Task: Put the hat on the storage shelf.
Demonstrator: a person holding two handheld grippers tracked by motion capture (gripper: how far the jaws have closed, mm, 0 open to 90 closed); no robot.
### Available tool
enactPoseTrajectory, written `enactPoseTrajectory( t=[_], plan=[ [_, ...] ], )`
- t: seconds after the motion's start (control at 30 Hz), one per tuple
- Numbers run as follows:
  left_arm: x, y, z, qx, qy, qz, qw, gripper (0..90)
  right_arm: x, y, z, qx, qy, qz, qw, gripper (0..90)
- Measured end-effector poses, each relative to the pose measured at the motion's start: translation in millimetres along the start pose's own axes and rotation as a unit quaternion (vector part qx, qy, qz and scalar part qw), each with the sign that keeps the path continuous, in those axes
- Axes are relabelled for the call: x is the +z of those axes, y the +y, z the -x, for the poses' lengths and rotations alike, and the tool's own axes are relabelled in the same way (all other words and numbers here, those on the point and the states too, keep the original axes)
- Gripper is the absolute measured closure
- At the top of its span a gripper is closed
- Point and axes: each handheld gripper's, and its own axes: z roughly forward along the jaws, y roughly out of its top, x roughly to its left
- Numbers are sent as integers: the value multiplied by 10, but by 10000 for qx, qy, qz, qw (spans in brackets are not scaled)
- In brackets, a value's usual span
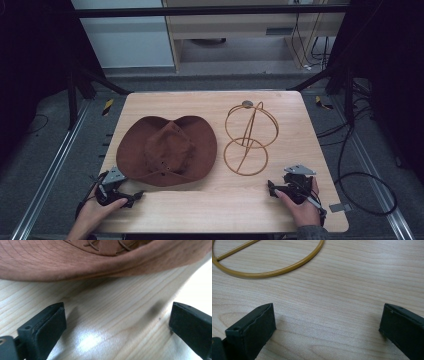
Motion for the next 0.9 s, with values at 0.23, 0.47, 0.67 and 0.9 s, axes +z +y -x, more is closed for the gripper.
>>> enactPoseTrajectory(
  t=[0.23, 0.47, 0.67, 0.9],
  plan=[
    [-188, -9, -1, -87, 19, 232, 9997, 44, 0, 0, 0, -3, -1, 0, 10000, 4],
    [-254, -12, -7, -120, -2, 276, 9995, 64, 0, 0, 0, -3, 0, 0, 10000, 4],
    [-330, -8, -10, -138, -22, 436, 9990, 68, 0, 0, 0, -2, 0, 0, 10000, 4],
    [-416, 1, 4, -123, -114, 540, 9984, 77, 0, 0, 0, -3, -3, -1, 10000, 4]
  ],
)
